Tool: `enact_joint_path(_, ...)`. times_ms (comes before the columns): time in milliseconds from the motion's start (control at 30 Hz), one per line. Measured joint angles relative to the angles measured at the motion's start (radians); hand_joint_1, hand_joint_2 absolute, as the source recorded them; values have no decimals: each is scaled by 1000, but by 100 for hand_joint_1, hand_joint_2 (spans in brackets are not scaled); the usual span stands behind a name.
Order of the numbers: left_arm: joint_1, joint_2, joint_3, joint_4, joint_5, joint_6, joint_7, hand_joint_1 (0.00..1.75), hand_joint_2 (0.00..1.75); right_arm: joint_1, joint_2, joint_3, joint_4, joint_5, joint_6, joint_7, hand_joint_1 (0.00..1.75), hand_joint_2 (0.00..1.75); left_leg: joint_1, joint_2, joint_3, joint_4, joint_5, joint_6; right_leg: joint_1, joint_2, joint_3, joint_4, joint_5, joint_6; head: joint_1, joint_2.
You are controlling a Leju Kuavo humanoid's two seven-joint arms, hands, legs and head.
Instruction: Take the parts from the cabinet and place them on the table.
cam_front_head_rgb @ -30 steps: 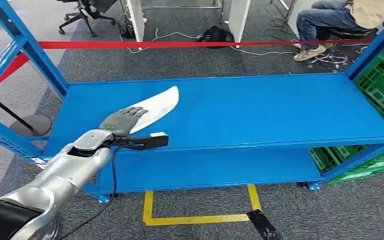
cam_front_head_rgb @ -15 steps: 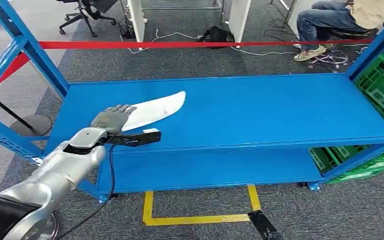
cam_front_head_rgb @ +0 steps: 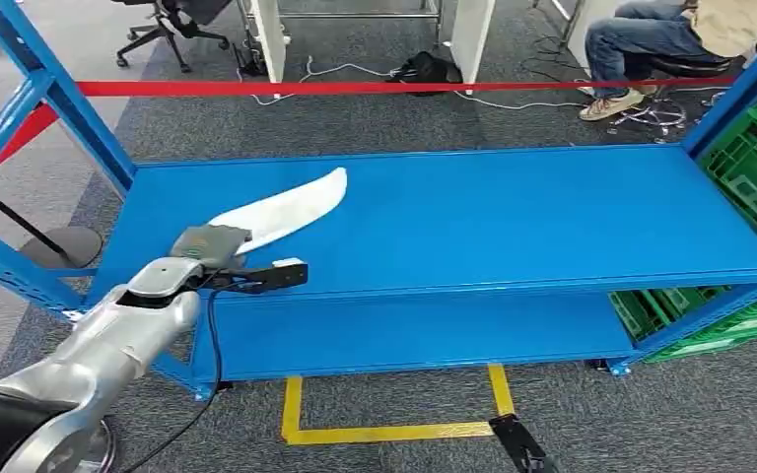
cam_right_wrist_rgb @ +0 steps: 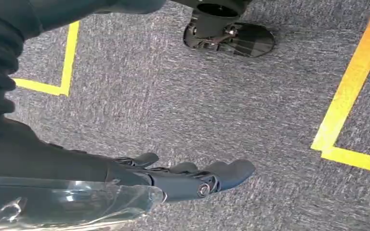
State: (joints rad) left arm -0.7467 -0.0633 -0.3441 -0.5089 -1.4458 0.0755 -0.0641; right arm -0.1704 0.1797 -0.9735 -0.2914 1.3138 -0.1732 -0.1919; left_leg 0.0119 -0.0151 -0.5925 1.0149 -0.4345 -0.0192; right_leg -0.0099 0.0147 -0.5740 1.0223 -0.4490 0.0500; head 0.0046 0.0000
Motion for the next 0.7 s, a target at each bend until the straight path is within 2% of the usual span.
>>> enact_joint_path(367, 0, 2, 10, 0, -3, 7, -16, 175, 175, 0, 0, 7, 0, -2, 0, 0, 0, 175, 0, 0, 0, 0, 1, 0, 0, 0, 0, 0, 1, 0, 0, 0)
enact_joint_path(700, 12, 3, 31, -8, -8, 44, -32, 175, 175, 1, 0, 7, 0, -10, 0, -5, 0, 175, 0, 0, 0, 0, 1, 0, 0, 0, 0, 0, 1, 0, 0, 0)
